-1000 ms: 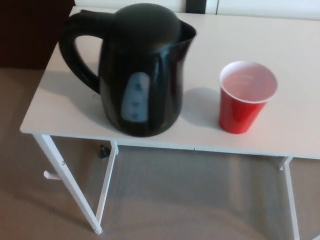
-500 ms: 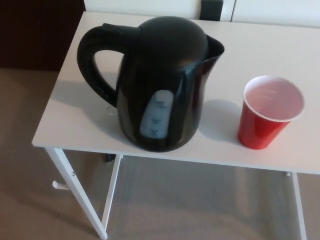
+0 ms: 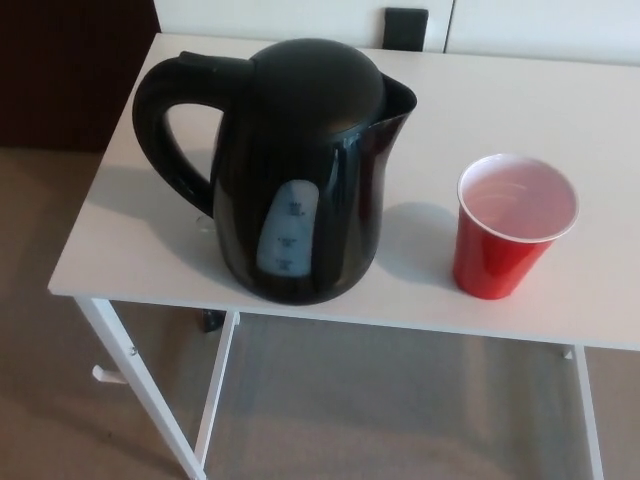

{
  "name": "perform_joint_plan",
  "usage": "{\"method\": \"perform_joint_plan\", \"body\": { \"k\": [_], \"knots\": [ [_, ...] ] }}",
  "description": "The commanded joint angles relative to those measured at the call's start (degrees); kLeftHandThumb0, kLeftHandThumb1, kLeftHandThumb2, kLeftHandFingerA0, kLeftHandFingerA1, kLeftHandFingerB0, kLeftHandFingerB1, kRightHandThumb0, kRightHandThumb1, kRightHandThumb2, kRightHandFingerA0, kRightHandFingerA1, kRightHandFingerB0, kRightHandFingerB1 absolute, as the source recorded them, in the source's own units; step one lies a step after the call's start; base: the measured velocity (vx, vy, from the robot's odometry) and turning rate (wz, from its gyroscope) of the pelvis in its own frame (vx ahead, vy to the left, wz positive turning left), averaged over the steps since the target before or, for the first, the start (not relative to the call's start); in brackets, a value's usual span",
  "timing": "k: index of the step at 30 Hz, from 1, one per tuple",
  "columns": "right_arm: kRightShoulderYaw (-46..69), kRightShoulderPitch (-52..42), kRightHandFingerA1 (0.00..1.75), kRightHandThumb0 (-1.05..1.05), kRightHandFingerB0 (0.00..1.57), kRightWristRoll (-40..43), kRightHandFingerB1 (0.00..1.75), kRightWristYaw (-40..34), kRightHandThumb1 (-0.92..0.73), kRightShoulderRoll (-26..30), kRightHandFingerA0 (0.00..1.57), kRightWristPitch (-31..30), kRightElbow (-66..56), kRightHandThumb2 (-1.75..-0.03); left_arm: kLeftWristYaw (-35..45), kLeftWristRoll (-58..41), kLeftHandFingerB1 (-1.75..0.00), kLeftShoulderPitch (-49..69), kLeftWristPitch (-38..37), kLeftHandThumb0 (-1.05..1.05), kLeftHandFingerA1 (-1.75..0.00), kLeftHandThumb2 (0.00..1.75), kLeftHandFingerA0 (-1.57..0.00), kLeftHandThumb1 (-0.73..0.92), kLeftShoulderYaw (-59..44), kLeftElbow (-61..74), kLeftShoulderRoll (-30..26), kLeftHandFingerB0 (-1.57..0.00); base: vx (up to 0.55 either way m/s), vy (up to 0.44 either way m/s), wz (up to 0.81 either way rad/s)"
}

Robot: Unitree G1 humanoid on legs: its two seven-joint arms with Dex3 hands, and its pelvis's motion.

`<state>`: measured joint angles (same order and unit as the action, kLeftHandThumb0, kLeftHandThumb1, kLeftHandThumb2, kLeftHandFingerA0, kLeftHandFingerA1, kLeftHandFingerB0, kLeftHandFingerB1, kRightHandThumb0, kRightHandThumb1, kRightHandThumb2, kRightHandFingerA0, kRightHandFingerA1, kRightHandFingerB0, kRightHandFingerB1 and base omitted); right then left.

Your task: The robot walk towards a table in front and uses its left hand to pick up the pot from the base and pour water to the cup on the right hand side

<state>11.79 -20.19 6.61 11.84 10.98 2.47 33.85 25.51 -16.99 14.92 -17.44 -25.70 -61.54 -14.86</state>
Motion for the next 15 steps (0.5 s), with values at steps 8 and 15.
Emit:
{"method": "perform_joint_plan", "body": {
  "k": [8, 15],
  "knots": [
    [0.0, -0.4, 0.58, -0.11, 0.17, 0.0, 0.5, 0.0, -0.38, 0.2, 0.35, 0.0, -0.8, -0.84, -0.5, -3.7, -0.3, 1.5, -0.4, -0.42, -0.33, 0.57, -0.3, 0.51, -3.2, 6.1, 1.4, -0.26, 0.0, 0.0, 0.0],
    [-0.6, 0.2, 0.58, -0.12, 0.17, -0.8, 0.5, -0.3, -0.38, 0.5, 0.35, 0.2, 0.1, -0.84, -6.6, -1.7, -0.3, 5.4, 1.8, -0.57, -0.28, 0.58, -0.17, 0.56, -4.4, 35.0, -0.3, -0.2, 0.0, 0.0, 0.0]
  ]
}}
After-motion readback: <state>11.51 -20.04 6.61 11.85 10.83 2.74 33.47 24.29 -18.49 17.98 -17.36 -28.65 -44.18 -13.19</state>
